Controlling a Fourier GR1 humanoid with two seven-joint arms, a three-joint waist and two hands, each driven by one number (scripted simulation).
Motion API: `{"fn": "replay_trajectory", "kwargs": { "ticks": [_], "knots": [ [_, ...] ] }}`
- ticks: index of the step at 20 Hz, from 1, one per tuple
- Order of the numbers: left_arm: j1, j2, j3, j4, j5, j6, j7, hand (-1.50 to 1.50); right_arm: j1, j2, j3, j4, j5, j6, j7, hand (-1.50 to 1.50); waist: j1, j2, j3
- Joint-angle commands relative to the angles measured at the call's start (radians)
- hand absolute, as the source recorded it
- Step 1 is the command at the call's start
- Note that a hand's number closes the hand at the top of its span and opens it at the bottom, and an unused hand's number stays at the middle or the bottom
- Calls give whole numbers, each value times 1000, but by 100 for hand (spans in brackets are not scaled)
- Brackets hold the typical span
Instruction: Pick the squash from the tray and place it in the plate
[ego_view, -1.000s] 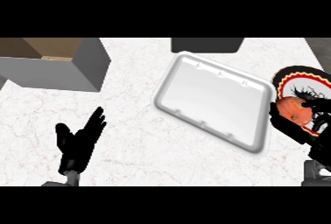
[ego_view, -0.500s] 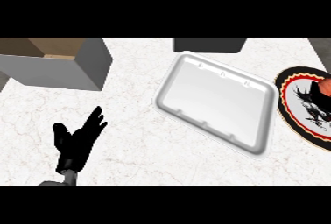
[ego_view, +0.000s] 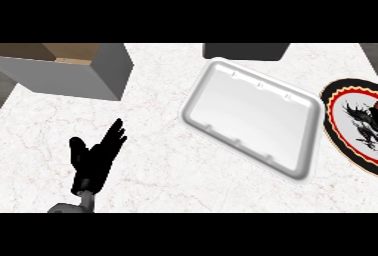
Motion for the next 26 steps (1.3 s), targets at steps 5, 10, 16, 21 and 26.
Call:
{"fn": "replay_trajectory", "kwargs": {
  "ticks": [5,10,16,21,26],
  "knots": [
    [-15,-21,-8,42,-14,3,6,0,-150,-34,-10,295,-3,192,-119,-150,13,8,2],
    [-19,-24,4,32,1,-7,0,0,-153,-44,-143,286,-139,278,-332,-150,-1,7,4],
    [-13,-35,9,58,-17,5,-26,0,-173,-96,-281,352,-260,343,-412,-150,-13,3,1],
    [5,-26,23,63,-28,9,-22,0,-97,-118,-317,404,-313,530,-451,-150,-32,-6,-2],
    [27,5,58,15,13,-33,9,0,-13,-190,-311,420,-324,752,-487,-150,-33,-10,-2]
  ]
}}
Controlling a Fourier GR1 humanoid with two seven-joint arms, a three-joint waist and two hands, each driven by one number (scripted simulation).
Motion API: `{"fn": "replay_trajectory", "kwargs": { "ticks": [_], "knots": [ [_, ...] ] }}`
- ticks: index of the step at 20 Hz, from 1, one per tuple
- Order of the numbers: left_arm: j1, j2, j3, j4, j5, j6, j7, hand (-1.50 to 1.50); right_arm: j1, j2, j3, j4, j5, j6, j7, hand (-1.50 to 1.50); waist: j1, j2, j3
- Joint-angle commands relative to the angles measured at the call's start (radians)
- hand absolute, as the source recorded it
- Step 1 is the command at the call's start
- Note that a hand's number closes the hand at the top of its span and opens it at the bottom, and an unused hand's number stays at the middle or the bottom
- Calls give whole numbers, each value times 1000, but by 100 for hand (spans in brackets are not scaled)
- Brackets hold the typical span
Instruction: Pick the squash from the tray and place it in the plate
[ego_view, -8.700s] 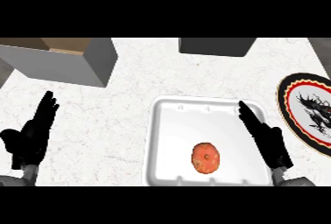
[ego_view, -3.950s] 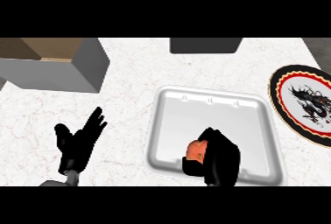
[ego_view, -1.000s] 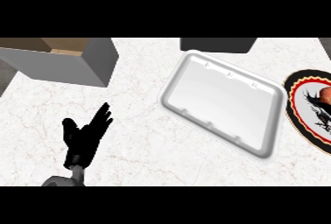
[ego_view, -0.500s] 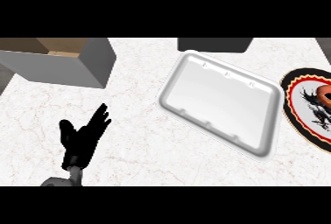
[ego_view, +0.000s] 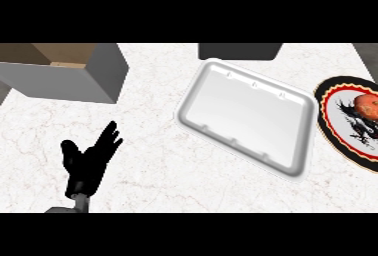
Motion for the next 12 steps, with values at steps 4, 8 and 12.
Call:
{"fn": "replay_trajectory", "kwargs": {
  "ticks": [4,8,12],
  "knots": [
    [47,-1,-4,-55,-13,8,36,0,181,-35,10,26,-11,257,-132,-150,-11,-4,-3],
    [36,-33,-19,-29,-51,37,37,0,241,-42,48,23,25,250,-205,-150,-11,-3,-3],
    [12,-5,41,33,-8,-37,-1,0,324,2,87,-20,41,225,-262,-150,-21,-6,-6]
  ]
}}
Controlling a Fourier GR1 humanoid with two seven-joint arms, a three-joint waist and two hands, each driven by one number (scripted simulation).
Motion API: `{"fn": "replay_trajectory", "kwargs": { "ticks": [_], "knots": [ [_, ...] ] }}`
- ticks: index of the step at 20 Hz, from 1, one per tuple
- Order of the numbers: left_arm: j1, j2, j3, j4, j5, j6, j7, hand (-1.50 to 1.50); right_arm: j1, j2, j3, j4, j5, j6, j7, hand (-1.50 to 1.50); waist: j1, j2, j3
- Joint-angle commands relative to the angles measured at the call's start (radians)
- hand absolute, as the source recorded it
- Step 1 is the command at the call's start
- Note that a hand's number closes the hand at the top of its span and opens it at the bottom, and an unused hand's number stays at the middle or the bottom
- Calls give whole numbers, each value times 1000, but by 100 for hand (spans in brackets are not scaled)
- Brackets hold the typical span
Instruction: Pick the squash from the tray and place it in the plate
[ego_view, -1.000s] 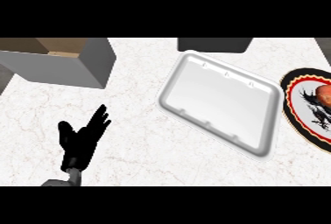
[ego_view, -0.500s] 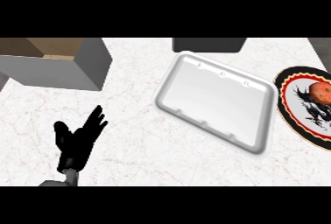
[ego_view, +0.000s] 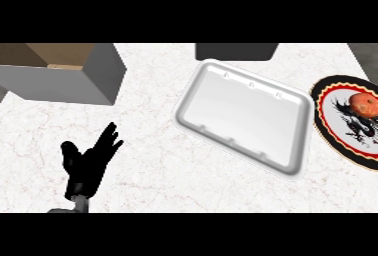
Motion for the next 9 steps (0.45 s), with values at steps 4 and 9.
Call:
{"fn": "replay_trajectory", "kwargs": {
  "ticks": [4,9],
  "knots": [
    [6,-20,16,45,-27,-13,-20,0,116,-2,28,-10,1,13,-101,-150,-3,2,-2],
    [43,-44,-9,-47,-62,21,48,0,173,18,40,-53,-24,17,-103,-150,-4,1,-2]
  ]
}}
